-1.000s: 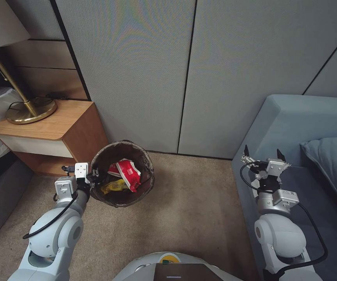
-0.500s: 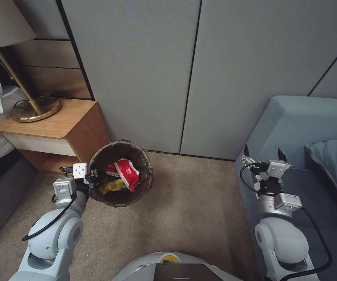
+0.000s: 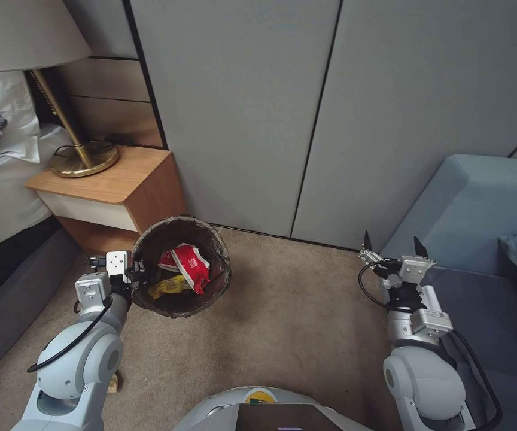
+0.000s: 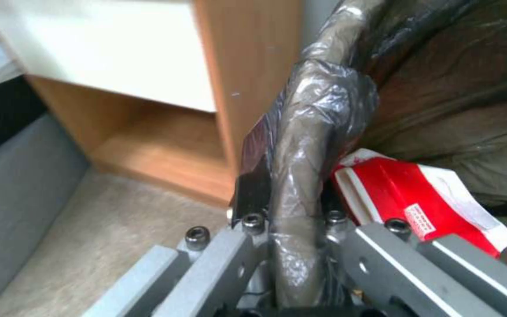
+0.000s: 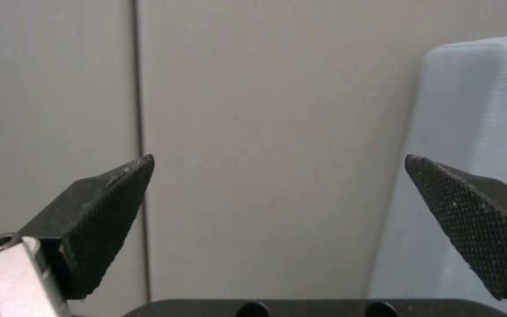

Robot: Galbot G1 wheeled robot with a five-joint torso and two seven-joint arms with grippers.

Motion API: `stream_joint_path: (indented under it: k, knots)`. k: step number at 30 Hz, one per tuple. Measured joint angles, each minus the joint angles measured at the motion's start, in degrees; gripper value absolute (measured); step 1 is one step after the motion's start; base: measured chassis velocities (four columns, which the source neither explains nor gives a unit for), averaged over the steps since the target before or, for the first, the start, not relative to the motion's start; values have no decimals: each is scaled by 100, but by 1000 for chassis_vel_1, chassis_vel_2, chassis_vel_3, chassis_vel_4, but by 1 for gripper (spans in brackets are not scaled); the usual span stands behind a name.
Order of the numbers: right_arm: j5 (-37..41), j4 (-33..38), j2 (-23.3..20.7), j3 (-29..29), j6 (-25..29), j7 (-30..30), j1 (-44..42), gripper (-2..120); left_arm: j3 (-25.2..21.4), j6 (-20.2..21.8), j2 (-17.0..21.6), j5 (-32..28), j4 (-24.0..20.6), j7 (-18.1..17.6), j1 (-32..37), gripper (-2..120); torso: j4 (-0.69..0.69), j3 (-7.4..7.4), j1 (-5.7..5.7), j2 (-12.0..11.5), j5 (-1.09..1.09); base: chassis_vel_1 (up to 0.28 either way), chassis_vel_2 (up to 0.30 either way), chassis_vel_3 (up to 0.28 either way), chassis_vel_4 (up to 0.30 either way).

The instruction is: Pick up the trash bin, then pick up the garbage from the floor and place it into the trash bin.

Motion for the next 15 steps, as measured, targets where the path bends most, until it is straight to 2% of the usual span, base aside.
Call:
stream_joint_path:
  k: [15]
  knots:
    - [-67, -99, 66, -194, 115, -20, -184, 100, -170, 0, 4, -87, 54, -9, 9, 0, 0, 0, 0, 0, 0, 76, 86, 85, 84]
